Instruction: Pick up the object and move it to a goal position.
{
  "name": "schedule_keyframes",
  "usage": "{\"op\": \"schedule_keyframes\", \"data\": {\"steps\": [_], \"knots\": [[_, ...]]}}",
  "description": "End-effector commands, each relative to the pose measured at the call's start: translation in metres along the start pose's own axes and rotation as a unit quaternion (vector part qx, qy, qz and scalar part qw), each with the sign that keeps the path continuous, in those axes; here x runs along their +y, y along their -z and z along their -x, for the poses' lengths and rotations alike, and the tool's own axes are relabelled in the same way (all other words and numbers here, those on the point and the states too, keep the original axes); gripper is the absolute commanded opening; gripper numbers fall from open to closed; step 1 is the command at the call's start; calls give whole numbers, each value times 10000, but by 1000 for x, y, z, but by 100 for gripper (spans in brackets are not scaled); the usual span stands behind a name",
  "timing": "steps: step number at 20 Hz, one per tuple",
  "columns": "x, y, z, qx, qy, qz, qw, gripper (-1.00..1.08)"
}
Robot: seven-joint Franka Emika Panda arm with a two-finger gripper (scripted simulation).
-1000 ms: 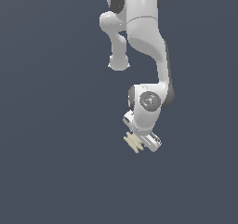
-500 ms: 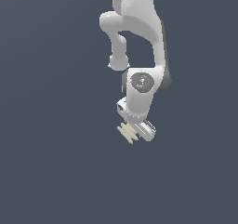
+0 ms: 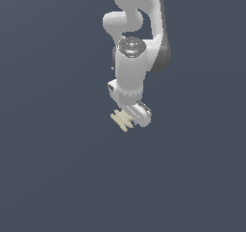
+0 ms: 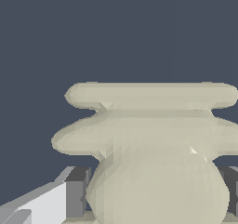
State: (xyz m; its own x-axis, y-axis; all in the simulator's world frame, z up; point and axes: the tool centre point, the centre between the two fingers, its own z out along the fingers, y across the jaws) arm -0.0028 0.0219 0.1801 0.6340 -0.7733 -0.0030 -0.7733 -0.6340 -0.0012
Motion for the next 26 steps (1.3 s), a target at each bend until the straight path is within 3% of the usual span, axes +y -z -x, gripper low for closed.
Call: {"op": "schedule_keyframes", "data": {"steps": [1, 17, 26], "knots": [[15, 24, -3, -2, -1, -3, 10000, -100], [115, 190, -30, 2, -7, 1, 10000, -100], [150, 255, -42, 12, -1, 5, 10000, -100]]}}
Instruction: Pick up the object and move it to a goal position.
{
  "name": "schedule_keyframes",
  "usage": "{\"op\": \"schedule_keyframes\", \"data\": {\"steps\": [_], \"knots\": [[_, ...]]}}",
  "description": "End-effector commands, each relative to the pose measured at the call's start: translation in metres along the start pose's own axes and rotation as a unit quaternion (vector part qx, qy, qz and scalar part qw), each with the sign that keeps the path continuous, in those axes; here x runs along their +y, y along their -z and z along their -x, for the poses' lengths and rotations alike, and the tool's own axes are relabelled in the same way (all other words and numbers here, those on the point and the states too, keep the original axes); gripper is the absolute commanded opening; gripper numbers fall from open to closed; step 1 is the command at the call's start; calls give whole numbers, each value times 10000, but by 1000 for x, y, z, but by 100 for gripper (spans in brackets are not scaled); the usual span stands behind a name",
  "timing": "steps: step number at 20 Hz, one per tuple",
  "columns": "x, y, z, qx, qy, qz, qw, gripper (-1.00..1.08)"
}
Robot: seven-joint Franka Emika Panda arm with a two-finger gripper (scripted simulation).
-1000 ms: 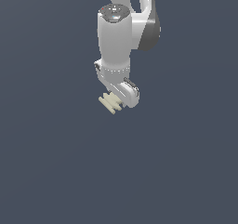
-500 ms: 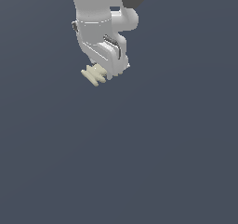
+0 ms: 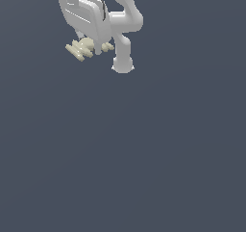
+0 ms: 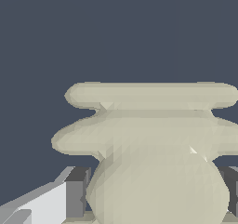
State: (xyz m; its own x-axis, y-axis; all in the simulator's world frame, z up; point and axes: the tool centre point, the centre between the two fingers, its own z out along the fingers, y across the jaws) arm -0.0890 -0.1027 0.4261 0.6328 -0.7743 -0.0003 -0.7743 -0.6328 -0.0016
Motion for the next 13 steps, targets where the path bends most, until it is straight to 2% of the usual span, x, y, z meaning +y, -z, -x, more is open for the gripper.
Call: {"op": "schedule_keyframes", "data": {"steps": [1, 7, 13], "knots": [[7, 13, -2, -2, 7, 7, 10000, -100], [16, 30, -6, 0, 9, 7, 10000, -100], [15, 31, -7, 2, 12, 8, 10000, -100]]}}
